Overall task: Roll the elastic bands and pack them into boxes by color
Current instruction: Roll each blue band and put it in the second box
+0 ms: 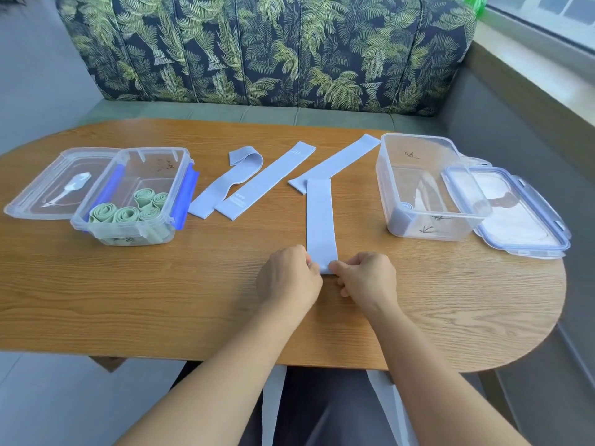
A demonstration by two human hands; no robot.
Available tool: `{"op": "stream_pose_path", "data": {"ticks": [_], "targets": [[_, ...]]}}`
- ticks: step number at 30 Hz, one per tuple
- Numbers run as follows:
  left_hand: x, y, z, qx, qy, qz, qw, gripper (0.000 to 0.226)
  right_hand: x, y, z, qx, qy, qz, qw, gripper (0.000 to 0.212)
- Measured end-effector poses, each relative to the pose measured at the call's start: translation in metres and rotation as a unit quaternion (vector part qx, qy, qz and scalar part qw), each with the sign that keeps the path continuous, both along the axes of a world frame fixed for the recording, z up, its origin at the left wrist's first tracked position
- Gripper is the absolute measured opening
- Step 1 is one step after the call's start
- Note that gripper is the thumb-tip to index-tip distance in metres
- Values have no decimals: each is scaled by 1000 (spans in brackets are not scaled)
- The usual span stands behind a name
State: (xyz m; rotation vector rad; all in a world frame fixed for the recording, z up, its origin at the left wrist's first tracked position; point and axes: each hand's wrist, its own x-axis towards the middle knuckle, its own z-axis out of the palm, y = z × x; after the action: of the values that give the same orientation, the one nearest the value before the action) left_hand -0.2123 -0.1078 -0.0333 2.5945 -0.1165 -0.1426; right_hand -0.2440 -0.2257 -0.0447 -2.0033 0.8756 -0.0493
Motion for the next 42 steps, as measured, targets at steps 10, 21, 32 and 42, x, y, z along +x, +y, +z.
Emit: {"op": "stream_pose_path", "data": {"ticks": [10, 21, 32, 42], "targets": [[10, 2, -4, -41, -7, -69, 997, 15, 1, -12, 0, 105, -29, 0, 994, 22], [25, -4, -4, -50, -5, -33, 998, 13, 12, -12, 0, 97, -29, 17, 995, 16], [14, 2, 0, -165, 72, 71, 981, 11, 6, -8, 0, 118, -15, -7, 993, 20], [-26, 16, 1, -156, 92, 47, 982, 6, -40, 1, 6, 96, 13, 8, 995, 24]]}}
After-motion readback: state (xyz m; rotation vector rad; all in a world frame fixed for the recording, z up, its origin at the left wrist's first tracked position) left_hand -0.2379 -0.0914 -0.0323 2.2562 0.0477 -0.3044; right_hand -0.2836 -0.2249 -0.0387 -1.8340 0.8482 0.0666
